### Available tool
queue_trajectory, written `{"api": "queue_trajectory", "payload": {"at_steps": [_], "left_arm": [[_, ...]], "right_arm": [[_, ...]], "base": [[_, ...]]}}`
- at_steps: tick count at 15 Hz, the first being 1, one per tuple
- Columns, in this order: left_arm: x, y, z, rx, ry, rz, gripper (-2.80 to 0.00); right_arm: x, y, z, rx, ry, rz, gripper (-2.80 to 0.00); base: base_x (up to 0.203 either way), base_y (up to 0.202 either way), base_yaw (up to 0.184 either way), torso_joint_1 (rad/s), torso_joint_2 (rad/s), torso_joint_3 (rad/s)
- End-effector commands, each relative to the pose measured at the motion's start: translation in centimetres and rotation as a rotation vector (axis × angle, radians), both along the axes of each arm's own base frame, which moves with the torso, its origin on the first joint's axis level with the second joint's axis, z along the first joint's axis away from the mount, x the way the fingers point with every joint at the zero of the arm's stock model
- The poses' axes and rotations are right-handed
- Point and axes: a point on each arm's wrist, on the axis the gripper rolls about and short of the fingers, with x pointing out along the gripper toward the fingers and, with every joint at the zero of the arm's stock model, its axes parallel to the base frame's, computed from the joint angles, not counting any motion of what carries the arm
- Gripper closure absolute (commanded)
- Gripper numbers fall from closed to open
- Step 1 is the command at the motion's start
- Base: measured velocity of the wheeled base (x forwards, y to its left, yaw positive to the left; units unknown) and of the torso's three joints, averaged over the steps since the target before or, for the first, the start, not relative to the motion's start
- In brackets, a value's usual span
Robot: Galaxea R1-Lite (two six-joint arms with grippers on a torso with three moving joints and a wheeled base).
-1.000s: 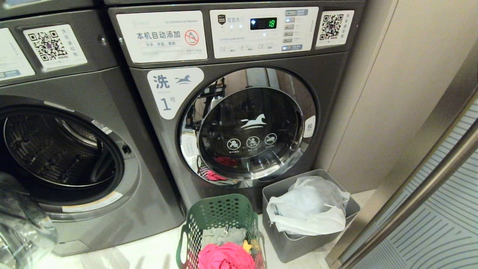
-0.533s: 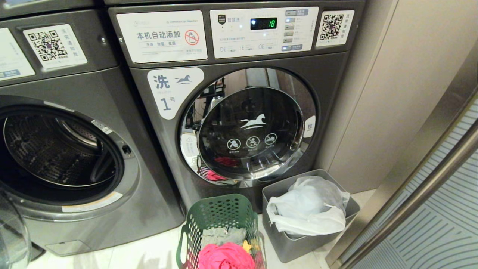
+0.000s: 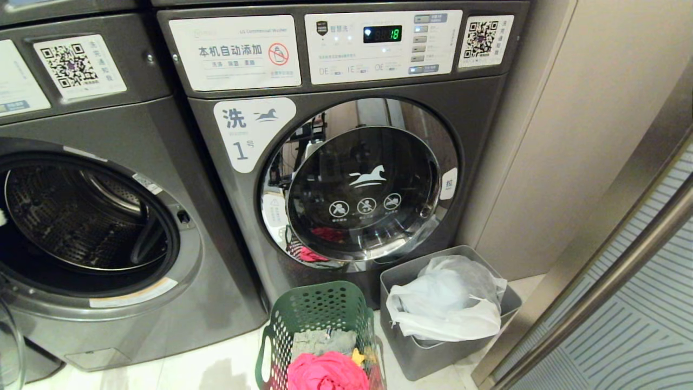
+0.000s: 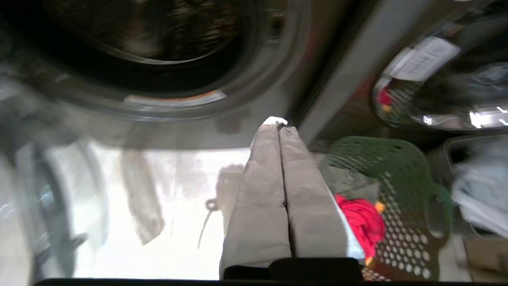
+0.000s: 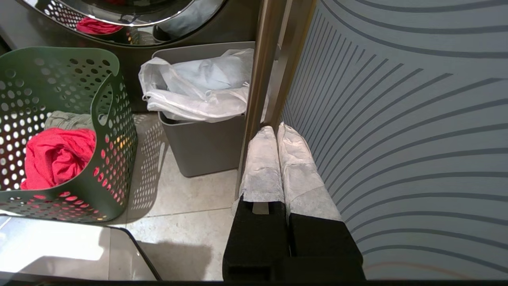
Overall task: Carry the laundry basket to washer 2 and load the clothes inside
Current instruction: Open the lid of the washing machine
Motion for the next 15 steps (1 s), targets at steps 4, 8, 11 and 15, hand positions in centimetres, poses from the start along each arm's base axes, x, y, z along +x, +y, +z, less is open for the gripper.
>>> {"api": "queue_trajectory", "payload": {"at_steps": [4,8,11,15], "left_arm": [[-1.5,-6.1,-5.0,-0.051,0.02,-0.273,0.0],[-6.2,-7.2,-10.9,-0.053,-0.004,-0.306,0.0],[-10.8,-7.2,-14.3,-0.001,-0.113,-0.317,0.0],[-14.3,-6.9,-18.3,0.041,-0.192,-0.213,0.0]], "right_arm": [[0.0,0.0,0.0,-0.001,0.003,0.0,0.0],[0.0,0.0,0.0,-0.001,0.003,0.001,0.0],[0.0,0.0,0.0,-0.001,0.003,0.0,0.0],[0.0,0.0,0.0,-0.001,0.003,0.002,0.0]], "base": [[0.0,0.0,0.0,0.0,0.0,0.0],[0.0,0.0,0.0,0.0,0.0,0.0],[0.0,0.0,0.0,0.0,0.0,0.0],[0.0,0.0,0.0,0.0,0.0,0.0]]}}
